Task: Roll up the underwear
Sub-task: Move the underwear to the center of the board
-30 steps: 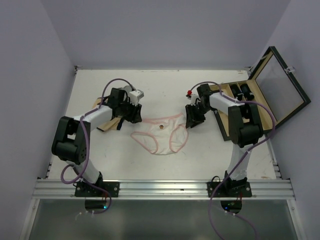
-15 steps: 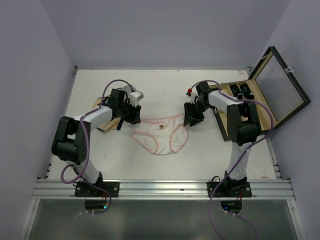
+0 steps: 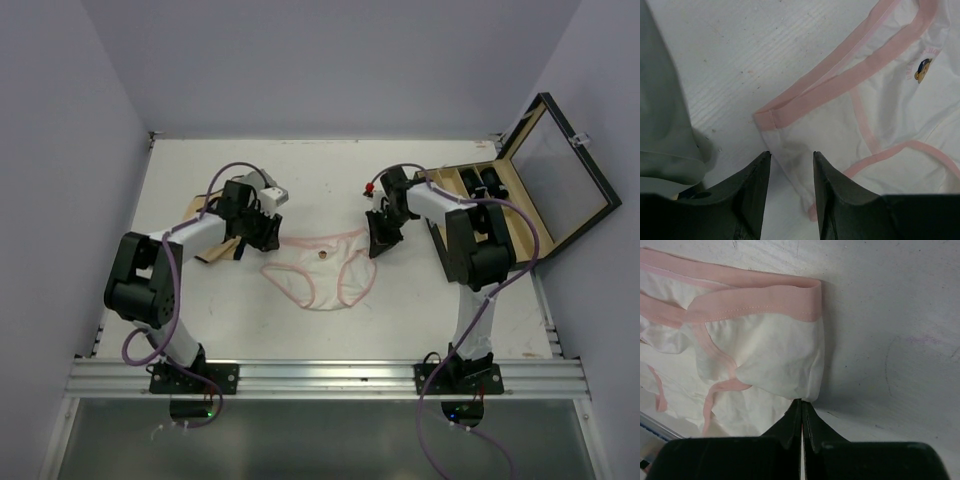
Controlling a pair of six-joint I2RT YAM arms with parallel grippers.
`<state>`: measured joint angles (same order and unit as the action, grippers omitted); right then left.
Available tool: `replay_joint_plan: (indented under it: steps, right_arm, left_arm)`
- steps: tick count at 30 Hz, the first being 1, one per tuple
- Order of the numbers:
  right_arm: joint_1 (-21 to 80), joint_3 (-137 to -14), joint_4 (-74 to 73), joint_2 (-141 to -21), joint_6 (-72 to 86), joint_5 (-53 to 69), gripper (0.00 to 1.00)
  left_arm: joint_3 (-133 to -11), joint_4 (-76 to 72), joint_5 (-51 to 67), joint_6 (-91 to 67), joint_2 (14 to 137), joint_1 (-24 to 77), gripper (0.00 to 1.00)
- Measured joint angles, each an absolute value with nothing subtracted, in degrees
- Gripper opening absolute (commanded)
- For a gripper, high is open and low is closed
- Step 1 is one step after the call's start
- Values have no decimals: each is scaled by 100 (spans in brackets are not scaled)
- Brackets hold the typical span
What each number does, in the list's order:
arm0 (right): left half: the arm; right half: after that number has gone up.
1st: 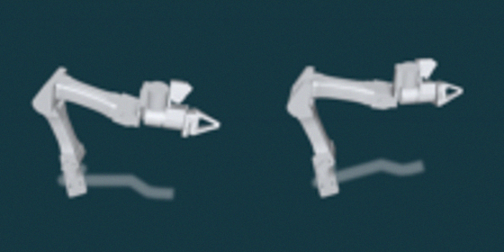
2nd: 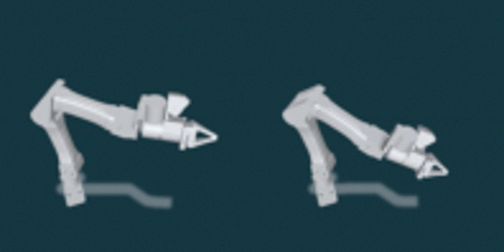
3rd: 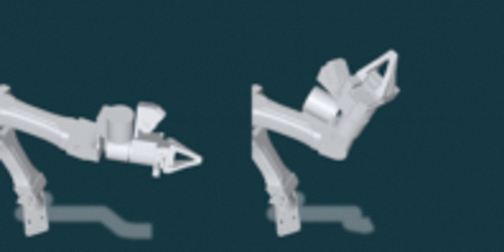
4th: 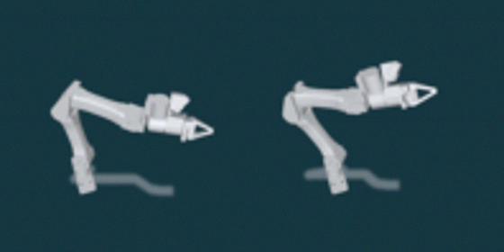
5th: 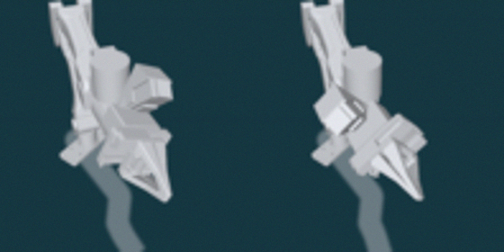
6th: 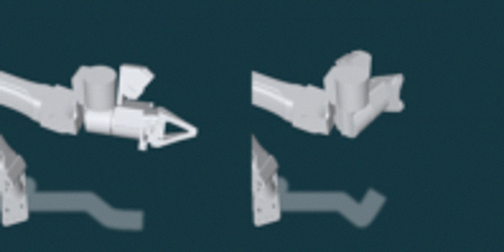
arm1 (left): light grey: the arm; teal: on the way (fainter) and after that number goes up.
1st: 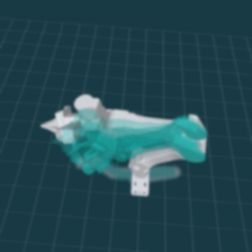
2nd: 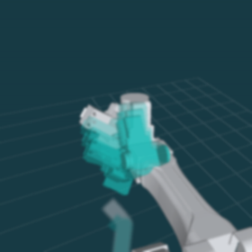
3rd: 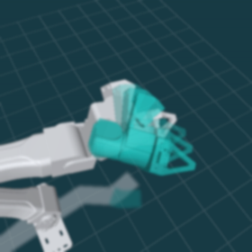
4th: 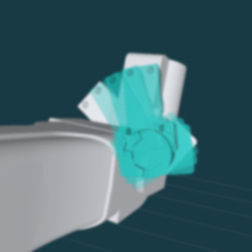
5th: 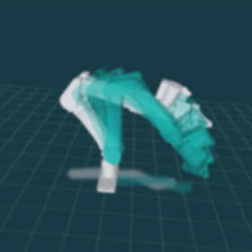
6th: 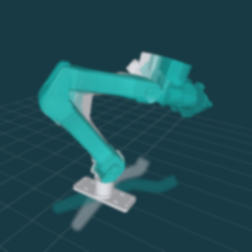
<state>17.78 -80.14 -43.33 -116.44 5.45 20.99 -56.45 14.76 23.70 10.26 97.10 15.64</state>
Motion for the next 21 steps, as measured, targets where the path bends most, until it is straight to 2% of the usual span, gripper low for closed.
replay_joint_plan:
  steps: [7,9,11,12,13,14,15,17,21]
  right_arm:
    - [1767,-7749,-4320,-11463,338,2132,0]
    - [1763,-7553,-4327,-11332,257,2154,0]
    - [1763,-7303,-4333,-11153,95,2180,0]
    - [1763,-7220,-4351,-11085,32,2196,19]
    - [1763,-7164,-4392,-11028,-19,2200,24]
    - [1763,-7148,-4477,-10978,-137,2209,32]
    - [1763,-7148,-4517,-10932,-193,2224,44]
    - [1756,-7155,-4582,-10750,-327,2235,45]
    - [1745,-7378,-4593,-10309,-397,2241,36]
  left_arm:
    - [-5551,1551,2003,1168,9966,1579,20]
    - [-5553,1540,1887,1194,9966,1579,20]
    - [-5561,1553,1859,1262,9966,1579,24]
    - [-5570,1559,1859,1291,9963,1581,29]
    - [-5581,1581,1870,1332,9963,1581,38]
    - [-5592,1616,1916,1385,9955,1581,41]
    - [-5599,1658,1981,1428,9933,1579,45]
    - [-5627,1780,2147,1485,9835,1579,48]
    - [-5900,1879,2403,1518,9609,1581,49]
